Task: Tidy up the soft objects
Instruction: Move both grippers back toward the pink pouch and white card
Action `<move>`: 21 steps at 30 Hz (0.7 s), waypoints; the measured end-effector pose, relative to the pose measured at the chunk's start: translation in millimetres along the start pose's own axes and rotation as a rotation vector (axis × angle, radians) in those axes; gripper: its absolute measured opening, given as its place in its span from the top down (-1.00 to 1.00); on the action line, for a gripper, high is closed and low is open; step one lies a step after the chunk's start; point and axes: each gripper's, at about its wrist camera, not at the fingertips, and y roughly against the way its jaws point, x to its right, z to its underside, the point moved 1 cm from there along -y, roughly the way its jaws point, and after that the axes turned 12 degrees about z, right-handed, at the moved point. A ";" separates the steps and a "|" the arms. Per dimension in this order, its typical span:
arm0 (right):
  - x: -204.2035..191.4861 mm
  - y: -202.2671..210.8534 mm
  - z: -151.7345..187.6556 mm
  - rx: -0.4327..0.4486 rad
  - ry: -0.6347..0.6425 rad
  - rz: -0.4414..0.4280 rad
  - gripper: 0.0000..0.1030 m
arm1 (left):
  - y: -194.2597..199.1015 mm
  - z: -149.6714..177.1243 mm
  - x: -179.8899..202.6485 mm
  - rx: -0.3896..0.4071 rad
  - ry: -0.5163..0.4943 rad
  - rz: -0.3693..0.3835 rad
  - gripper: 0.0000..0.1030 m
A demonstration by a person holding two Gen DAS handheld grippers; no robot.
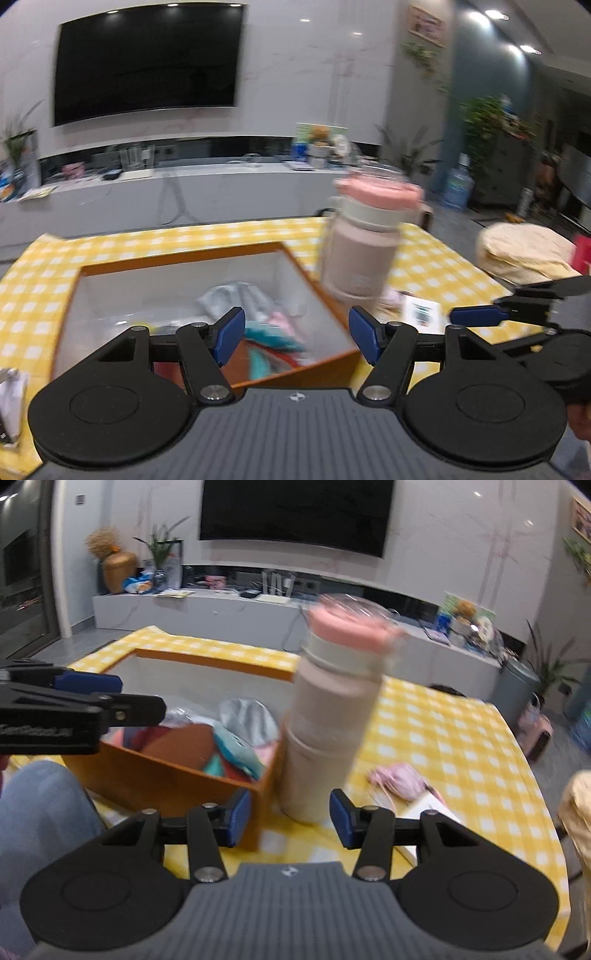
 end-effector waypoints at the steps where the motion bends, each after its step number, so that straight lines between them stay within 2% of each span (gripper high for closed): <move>1: 5.4 -0.3 4.4 -0.009 -0.010 0.007 0.07 | -3.7 -0.3 5.5 -0.010 -0.006 0.018 -0.47; 8: 46.4 -6.6 25.1 -0.050 -0.085 0.078 0.04 | -37.5 -0.5 34.6 -0.087 -0.028 0.149 -0.44; 14: 86.4 -19.3 38.5 -0.091 -0.150 0.140 0.04 | -66.5 0.3 59.9 -0.139 -0.095 0.197 -0.42; 21: 122.6 -40.5 52.5 -0.137 -0.183 0.178 0.04 | -101.2 4.0 81.8 -0.208 -0.149 0.219 -0.41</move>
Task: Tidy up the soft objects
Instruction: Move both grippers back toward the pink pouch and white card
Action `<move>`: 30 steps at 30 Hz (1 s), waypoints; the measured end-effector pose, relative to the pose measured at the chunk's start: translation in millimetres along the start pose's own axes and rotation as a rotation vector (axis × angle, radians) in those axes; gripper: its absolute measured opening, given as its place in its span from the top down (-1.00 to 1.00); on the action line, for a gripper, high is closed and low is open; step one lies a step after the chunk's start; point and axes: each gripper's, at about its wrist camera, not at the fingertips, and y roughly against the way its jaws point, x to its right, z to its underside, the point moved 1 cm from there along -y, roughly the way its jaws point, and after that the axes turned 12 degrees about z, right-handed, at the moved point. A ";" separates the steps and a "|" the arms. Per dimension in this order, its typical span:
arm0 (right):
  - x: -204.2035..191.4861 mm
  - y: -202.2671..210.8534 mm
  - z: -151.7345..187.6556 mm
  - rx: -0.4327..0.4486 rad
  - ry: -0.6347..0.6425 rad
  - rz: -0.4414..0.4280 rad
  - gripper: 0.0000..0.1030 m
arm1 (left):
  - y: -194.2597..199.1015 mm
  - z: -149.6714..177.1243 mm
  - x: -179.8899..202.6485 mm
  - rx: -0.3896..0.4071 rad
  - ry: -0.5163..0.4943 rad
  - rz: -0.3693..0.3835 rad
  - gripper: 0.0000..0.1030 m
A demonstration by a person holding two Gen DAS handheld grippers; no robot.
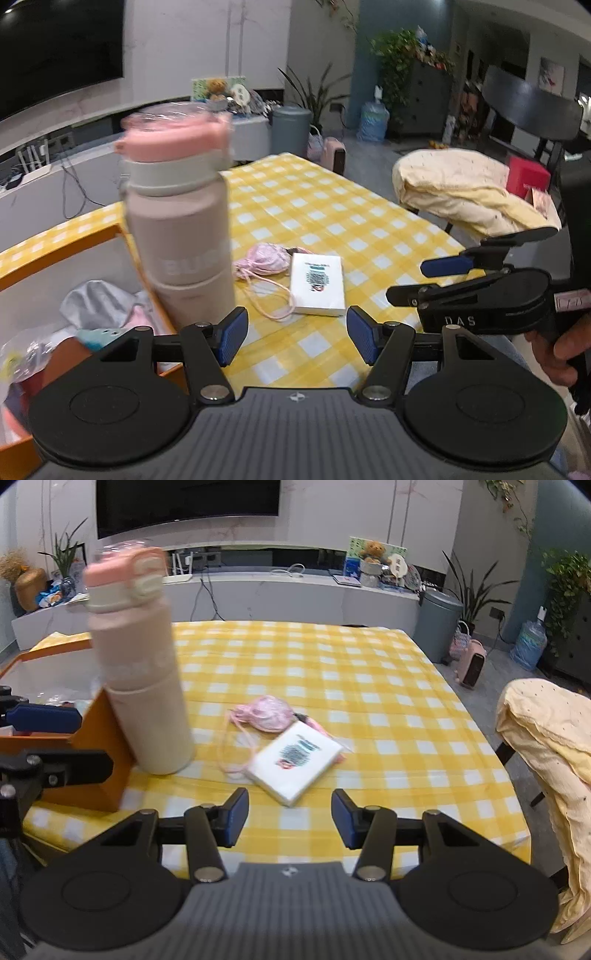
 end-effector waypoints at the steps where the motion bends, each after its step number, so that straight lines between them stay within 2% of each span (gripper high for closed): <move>1: 3.7 -4.1 0.1 -0.006 -0.003 0.001 0.03 | -5.0 -0.8 1.6 -0.011 -0.009 0.005 -0.41; 3: 10.1 -12.8 0.1 -0.022 -0.006 0.001 0.01 | -15.0 -2.6 3.6 -0.027 -0.028 0.013 -0.41; 8: 21.6 -37.3 -3.9 -0.074 0.005 -0.016 -0.27 | -37.1 -2.1 -1.2 -0.069 -0.013 0.028 -0.41; 14: 29.8 -65.8 -10.5 -0.112 0.025 -0.029 -0.31 | -61.3 -4.5 -5.7 -0.106 -0.028 0.031 -0.41; 19: 37.5 -90.5 -18.8 -0.189 -0.058 -0.102 -0.31 | -83.6 -6.2 -5.2 -0.140 -0.064 0.015 -0.41; 23: 28.2 -107.3 -33.9 -0.222 -0.101 -0.135 -0.45 | -103.0 -5.7 -6.6 -0.175 -0.074 0.004 -0.39; 26: 19.6 -121.0 -44.7 -0.265 -0.156 -0.158 -0.49 | -113.1 -7.2 -7.2 -0.206 -0.079 -0.021 -0.39; 30: 4.6 -143.3 -54.1 -0.332 -0.193 -0.146 -0.49 | -122.7 -10.8 -11.2 -0.241 -0.065 -0.028 -0.39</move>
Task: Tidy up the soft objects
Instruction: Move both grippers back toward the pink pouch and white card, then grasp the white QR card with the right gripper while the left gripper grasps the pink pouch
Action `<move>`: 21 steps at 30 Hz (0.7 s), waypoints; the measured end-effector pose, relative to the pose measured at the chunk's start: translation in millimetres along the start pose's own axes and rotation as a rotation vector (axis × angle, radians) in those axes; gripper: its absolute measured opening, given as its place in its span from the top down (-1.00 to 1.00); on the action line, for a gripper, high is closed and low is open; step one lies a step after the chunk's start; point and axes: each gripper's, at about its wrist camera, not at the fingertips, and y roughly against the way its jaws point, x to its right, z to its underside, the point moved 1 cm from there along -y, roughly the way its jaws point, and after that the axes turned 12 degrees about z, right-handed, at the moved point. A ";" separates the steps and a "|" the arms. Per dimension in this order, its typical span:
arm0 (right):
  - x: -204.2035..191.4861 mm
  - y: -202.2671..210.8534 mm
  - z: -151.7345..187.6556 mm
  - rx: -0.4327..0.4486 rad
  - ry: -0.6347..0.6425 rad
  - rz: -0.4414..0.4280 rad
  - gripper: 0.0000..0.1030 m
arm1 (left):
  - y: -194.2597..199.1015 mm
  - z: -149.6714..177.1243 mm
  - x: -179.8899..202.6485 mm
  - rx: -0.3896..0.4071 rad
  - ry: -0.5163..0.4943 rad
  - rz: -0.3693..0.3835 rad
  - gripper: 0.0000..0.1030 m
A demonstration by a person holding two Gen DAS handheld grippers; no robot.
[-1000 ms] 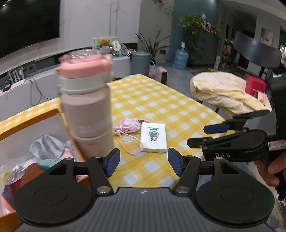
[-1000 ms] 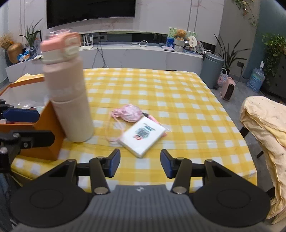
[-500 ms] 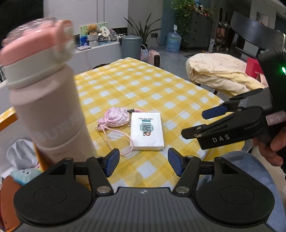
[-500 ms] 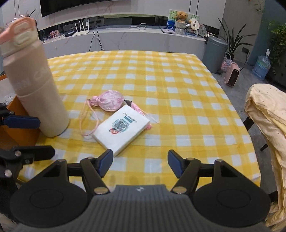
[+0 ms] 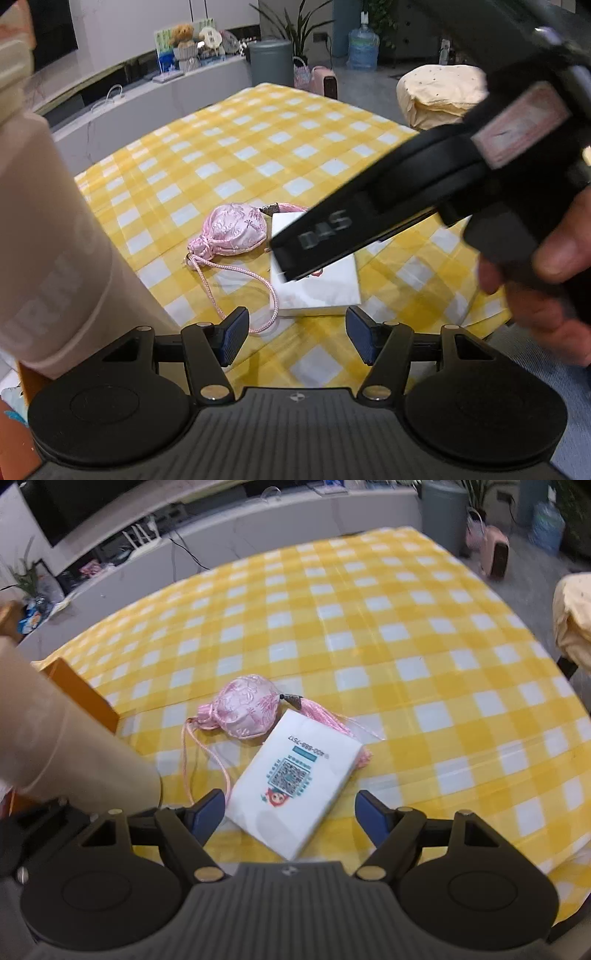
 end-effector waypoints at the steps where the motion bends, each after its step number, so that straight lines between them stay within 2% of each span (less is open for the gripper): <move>1: -1.9 -5.1 -2.8 -0.013 -0.006 0.001 -0.49 | -1.6 -1.5 -1.9 -0.007 0.008 -0.003 -0.39; 7: -8.5 -30.7 -7.6 -0.075 -0.013 0.031 -0.44 | -8.9 -9.0 -7.0 -0.026 0.036 0.002 -0.37; 11: -15.7 -38.6 -8.5 -0.080 0.024 0.054 -0.44 | -13.2 -9.0 -7.6 -0.029 0.045 0.005 -0.37; 13: -17.8 -40.1 -8.4 -0.071 0.039 0.067 -0.36 | -14.4 -9.4 -8.2 -0.030 0.051 0.011 -0.37; 15: -17.4 -39.2 -9.0 -0.059 0.046 0.081 -0.19 | -14.4 -11.1 -8.1 -0.027 0.048 0.011 -0.37; 16: -15.6 -38.5 -9.4 -0.052 0.040 0.084 -0.02 | -14.0 -11.8 -7.7 -0.022 0.046 0.013 -0.37; 17: -12.5 -37.1 -10.4 -0.045 0.032 0.083 0.23 | -13.4 -12.3 -7.3 -0.017 0.046 0.014 -0.37; 18: -7.8 -35.2 -11.2 -0.034 0.019 0.085 0.39 | -14.4 -13.5 -7.3 -0.013 0.047 0.014 -0.37; 19: -3.8 -33.6 -12.4 -0.025 0.012 0.086 0.70 | -14.3 -14.1 -6.9 -0.009 0.047 0.015 -0.37; 20: 1.9 -31.6 -12.8 -0.017 0.004 0.081 0.80 | -14.5 -14.8 -6.3 -0.006 0.045 0.017 -0.37; 21: 7.8 -29.9 -12.9 -0.016 -0.007 0.064 0.82 | -14.9 -15.5 -5.8 -0.004 0.042 0.018 -0.37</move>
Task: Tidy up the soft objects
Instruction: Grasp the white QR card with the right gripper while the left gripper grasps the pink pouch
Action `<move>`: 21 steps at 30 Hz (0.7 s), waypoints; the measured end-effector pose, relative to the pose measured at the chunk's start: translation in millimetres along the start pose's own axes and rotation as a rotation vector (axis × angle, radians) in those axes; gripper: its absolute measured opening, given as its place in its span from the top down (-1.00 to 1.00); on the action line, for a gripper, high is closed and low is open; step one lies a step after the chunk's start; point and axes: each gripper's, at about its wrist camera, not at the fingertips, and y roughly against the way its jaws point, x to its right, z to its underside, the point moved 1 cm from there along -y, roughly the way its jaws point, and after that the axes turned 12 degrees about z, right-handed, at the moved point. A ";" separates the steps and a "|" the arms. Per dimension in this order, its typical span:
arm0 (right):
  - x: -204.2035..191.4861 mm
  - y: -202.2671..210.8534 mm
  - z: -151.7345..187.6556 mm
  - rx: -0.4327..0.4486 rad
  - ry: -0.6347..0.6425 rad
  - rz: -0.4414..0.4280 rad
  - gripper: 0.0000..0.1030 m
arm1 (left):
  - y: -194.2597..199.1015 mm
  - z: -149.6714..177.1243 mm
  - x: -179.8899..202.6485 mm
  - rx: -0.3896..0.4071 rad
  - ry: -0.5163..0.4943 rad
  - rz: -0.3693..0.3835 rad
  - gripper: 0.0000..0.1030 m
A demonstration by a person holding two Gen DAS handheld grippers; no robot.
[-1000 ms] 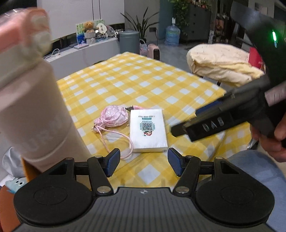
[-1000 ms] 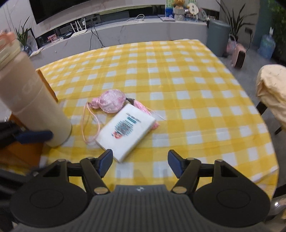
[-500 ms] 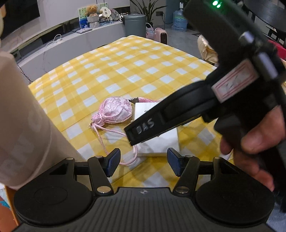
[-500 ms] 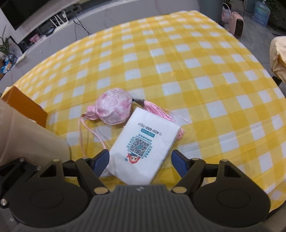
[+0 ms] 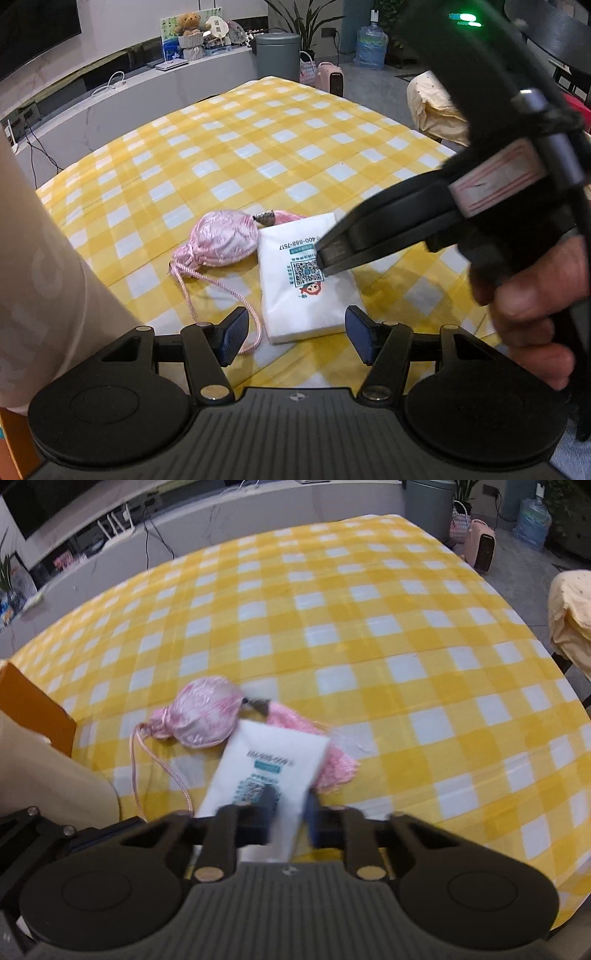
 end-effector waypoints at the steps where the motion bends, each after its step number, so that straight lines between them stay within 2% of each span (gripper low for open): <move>1: 5.2 1.2 0.6 0.001 -0.008 -0.012 0.85 | -0.7 -0.4 0.7 0.001 -0.003 -0.002 -0.37; 6: 26.0 16.7 6.1 0.060 -0.034 -0.014 0.93 | -1.4 -2.7 2.6 0.013 -0.012 -0.004 -0.37; 9: 44.3 25.7 7.7 0.088 -0.040 0.021 0.93 | -1.3 -9.4 2.5 0.043 -0.021 -0.033 -0.38; 12: 68.6 21.1 8.8 0.074 -0.078 0.076 0.93 | -9.7 -21.8 3.9 0.074 -0.051 -0.129 -0.40; 14: 79.4 15.8 8.8 0.058 -0.108 0.081 0.93 | -16.9 -31.2 3.9 0.095 -0.065 -0.206 -0.44; 16: 81.0 13.9 7.7 0.061 -0.110 0.079 0.90 | -24.2 -38.8 1.7 0.119 -0.075 -0.237 -0.61; 18: 78.6 12.5 6.0 0.072 -0.101 0.092 0.83 | -35.5 -44.7 -3.2 0.106 -0.073 -0.239 -0.61; 21: 74.1 9.8 1.9 0.077 -0.097 0.097 0.45 | -49.0 -46.7 -12.4 0.079 -0.046 -0.254 -0.61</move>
